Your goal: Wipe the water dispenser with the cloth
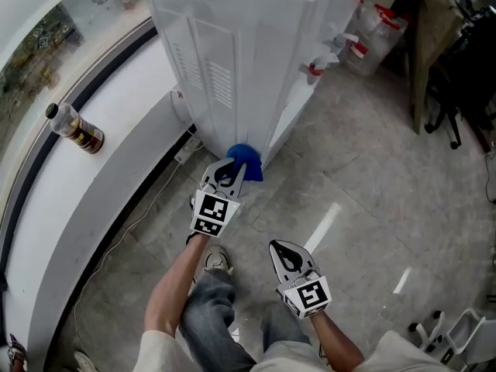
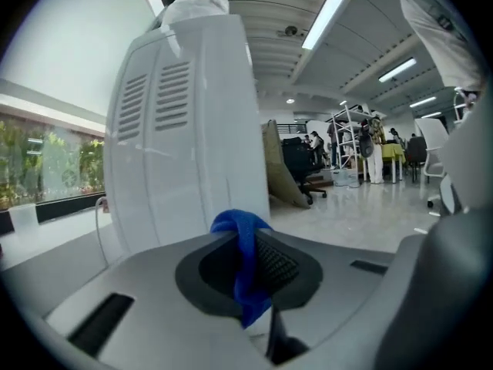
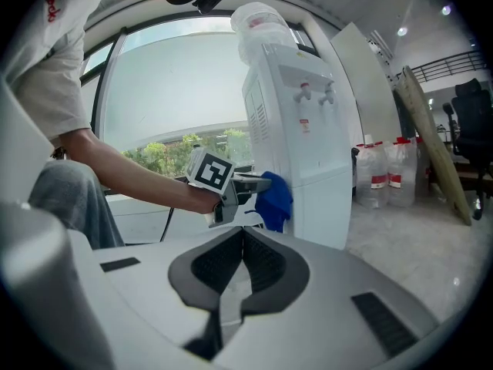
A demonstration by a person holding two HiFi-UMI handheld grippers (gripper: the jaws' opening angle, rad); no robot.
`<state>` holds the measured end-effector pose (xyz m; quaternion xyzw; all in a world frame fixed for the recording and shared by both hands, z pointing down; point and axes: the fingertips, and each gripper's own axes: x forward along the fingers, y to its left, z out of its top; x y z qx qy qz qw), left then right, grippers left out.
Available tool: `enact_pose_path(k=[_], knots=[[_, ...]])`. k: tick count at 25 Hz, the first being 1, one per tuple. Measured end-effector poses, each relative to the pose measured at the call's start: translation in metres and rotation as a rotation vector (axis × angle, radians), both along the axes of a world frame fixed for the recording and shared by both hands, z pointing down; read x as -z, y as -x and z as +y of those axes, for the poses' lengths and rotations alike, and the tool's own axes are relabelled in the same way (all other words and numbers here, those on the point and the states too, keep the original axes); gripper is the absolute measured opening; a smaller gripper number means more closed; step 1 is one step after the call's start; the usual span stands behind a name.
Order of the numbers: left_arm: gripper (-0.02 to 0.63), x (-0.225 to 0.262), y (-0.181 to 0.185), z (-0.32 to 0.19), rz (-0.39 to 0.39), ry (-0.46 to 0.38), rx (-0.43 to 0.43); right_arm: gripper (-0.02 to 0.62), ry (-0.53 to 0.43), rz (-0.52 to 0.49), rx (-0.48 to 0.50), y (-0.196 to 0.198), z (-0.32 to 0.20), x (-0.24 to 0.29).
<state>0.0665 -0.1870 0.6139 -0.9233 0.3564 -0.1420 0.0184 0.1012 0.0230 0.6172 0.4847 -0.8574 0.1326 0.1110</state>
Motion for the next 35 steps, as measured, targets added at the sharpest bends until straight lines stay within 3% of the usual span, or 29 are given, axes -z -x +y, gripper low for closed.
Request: enact_pose_path(k=[9, 18, 25, 29, 35], knots=[[0.037, -0.027, 0.1, -0.089, -0.039, 0.021, 0.19, 0.015, 0.032, 0.022, 0.008, 0.01, -0.032, -0.014], [0.037, -0.068, 0.155, -0.168, -0.044, 0.059, 0.303, 0.015, 0.049, 0.06, -0.004, 0.017, -0.074, -0.023], [0.037, -0.069, 0.13, -0.154, -0.057, 0.013, 0.235, 0.015, 0.062, 0.062, 0.012, 0.021, -0.076, -0.035], [0.037, -0.058, 0.098, -0.13, -0.057, -0.024, 0.171, 0.015, 0.05, 0.062, 0.011, 0.018, -0.068, -0.033], [0.037, -0.062, 0.044, -0.071, -0.043, -0.015, 0.079, 0.015, 0.033, 0.06, 0.003, 0.005, -0.038, -0.029]])
